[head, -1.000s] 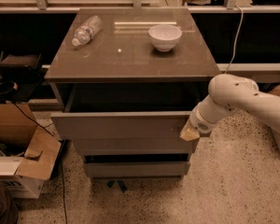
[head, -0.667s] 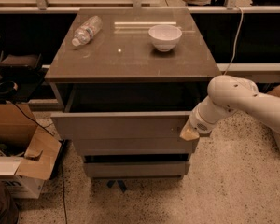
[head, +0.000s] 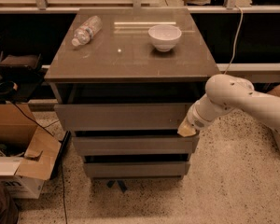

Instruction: Close top drawer

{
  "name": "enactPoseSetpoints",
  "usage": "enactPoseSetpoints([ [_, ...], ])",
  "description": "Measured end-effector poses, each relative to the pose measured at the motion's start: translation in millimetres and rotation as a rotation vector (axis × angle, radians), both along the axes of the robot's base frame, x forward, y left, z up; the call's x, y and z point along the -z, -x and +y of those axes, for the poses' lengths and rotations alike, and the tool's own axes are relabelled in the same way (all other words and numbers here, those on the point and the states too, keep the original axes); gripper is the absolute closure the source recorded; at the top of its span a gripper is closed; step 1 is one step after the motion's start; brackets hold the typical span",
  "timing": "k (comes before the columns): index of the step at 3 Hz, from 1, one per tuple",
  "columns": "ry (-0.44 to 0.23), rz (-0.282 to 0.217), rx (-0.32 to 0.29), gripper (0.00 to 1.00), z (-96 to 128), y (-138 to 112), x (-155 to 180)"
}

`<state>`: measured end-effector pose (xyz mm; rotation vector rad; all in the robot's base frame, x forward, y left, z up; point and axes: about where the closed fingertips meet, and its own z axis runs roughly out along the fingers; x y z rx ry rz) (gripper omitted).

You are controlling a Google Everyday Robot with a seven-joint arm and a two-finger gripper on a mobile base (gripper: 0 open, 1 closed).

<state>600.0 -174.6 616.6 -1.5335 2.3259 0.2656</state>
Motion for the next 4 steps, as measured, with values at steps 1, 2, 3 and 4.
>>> enactPoseSetpoints([
  [1, -0.001, 0.005, -0.002, 0.74, 1.3, 0.9, 2.6],
  [2, -0.001, 0.008, -0.004, 0.50, 2.2, 1.4, 4.2],
  [3, -0.001, 0.011, -0.006, 0.26, 3.3, 2.1, 6.2],
  [4, -0.002, 0.015, -0.008, 0.05, 4.3, 2.7, 7.9],
])
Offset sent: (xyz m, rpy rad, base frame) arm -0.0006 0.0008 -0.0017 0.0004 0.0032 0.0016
